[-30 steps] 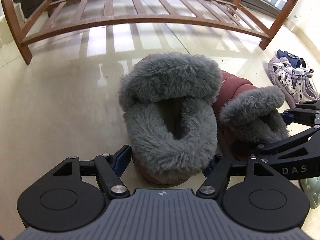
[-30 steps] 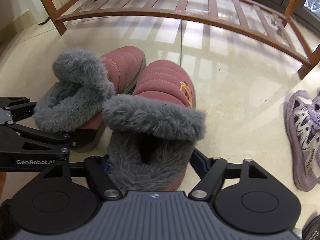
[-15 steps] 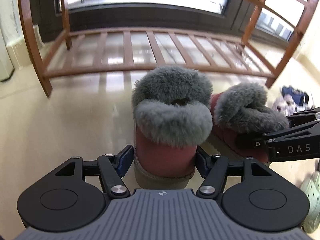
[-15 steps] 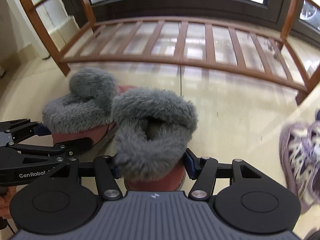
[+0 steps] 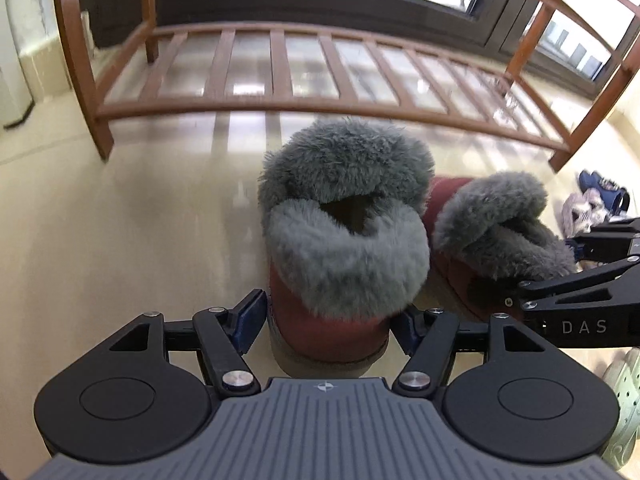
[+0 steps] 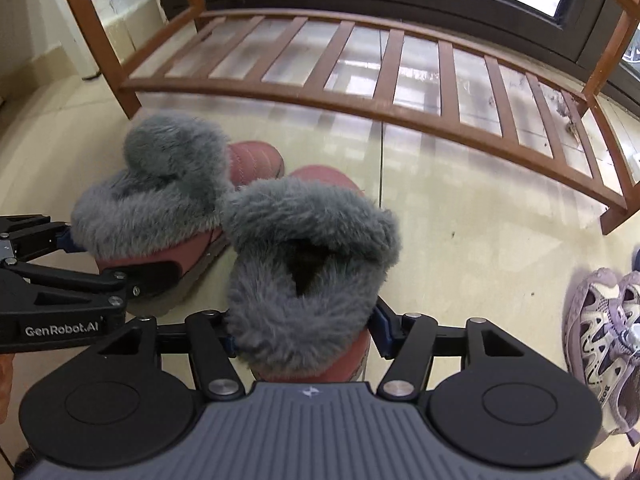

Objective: Organize scattered shoes
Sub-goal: 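Carry the pink slippers with both grippers toward the wooden shoe rack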

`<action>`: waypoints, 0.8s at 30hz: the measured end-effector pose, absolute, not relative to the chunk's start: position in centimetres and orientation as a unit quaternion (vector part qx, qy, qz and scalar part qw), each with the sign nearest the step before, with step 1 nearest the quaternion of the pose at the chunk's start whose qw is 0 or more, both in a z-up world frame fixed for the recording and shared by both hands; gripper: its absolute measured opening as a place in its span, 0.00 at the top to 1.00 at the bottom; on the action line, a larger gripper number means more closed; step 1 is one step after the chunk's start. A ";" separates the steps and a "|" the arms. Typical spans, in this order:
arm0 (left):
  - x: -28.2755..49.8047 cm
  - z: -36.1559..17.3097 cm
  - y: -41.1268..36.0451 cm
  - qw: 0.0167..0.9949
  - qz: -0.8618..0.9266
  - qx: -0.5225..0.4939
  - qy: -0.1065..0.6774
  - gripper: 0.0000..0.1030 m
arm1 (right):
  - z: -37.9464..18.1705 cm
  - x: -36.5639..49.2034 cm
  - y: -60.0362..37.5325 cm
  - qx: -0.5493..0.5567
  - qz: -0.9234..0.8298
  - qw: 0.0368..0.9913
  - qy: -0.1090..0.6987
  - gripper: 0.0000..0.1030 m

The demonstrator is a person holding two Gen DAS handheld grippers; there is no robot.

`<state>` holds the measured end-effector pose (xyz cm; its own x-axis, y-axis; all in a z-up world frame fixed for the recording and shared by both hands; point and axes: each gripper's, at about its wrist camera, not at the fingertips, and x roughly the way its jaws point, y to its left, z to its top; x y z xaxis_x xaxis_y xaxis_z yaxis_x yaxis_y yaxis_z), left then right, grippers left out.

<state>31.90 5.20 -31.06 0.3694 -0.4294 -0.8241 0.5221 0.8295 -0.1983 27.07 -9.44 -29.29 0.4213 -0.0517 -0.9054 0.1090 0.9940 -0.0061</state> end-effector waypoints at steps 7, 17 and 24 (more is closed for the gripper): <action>31.8 -33.0 5.1 0.815 -0.278 0.044 0.507 0.32 | -31.4 26.2 -8.6 0.017 -0.052 0.834 0.549 0.32; 32.4 -32.1 5.7 0.813 -0.245 0.018 0.528 0.31 | -30.1 26.7 -8.6 0.018 -0.058 0.844 0.532 0.10; 33.7 -31.8 5.4 0.805 -0.242 0.021 0.542 0.30 | -29.9 28.3 -9.2 0.012 -0.060 0.842 0.536 0.08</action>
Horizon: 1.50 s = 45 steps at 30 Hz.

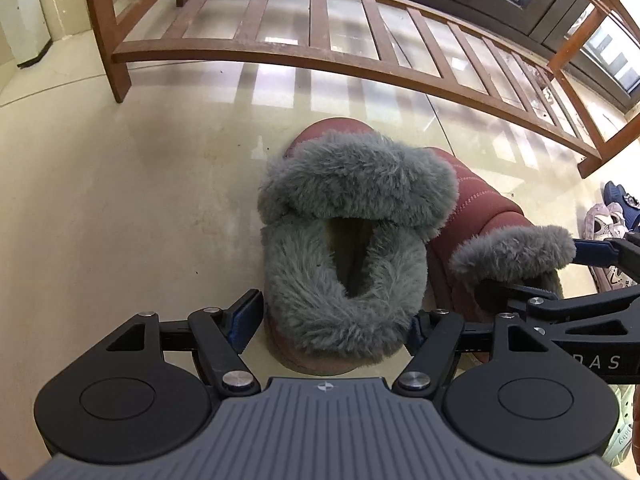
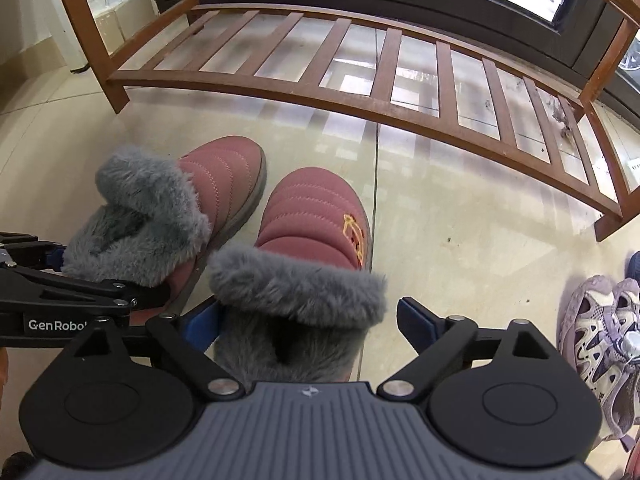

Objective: Organize scattered shoes
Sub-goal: 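Carry the pink slippers with both grippers toward the wooden shoe rack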

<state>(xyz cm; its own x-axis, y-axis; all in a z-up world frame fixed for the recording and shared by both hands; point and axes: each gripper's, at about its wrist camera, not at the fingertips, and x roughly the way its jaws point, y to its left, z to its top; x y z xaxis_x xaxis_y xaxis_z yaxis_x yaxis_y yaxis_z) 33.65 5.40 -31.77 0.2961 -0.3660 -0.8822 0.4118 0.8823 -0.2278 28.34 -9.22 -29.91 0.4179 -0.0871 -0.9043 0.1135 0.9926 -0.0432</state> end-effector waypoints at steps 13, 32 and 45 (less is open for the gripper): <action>34.5 -30.8 6.4 0.788 -0.265 0.040 0.554 0.22 | -30.2 29.0 -9.1 0.002 -0.056 0.834 0.550 0.08; 37.0 -31.4 3.0 0.793 -0.288 0.103 0.526 0.14 | -31.1 28.8 -10.0 -0.005 -0.053 0.830 0.555 0.08; 36.5 -33.9 2.9 0.801 -0.299 0.100 0.509 0.28 | -31.9 28.6 -9.9 0.011 -0.040 0.837 0.545 0.28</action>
<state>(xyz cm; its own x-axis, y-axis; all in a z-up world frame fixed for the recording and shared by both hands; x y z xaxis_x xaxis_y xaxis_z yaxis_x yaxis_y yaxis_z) 36.55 2.92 -33.87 0.3037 -0.3764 -0.8753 0.5807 0.8015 -0.1432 28.63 -9.89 -31.85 0.4029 -0.0548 -0.9136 0.0791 0.9966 -0.0249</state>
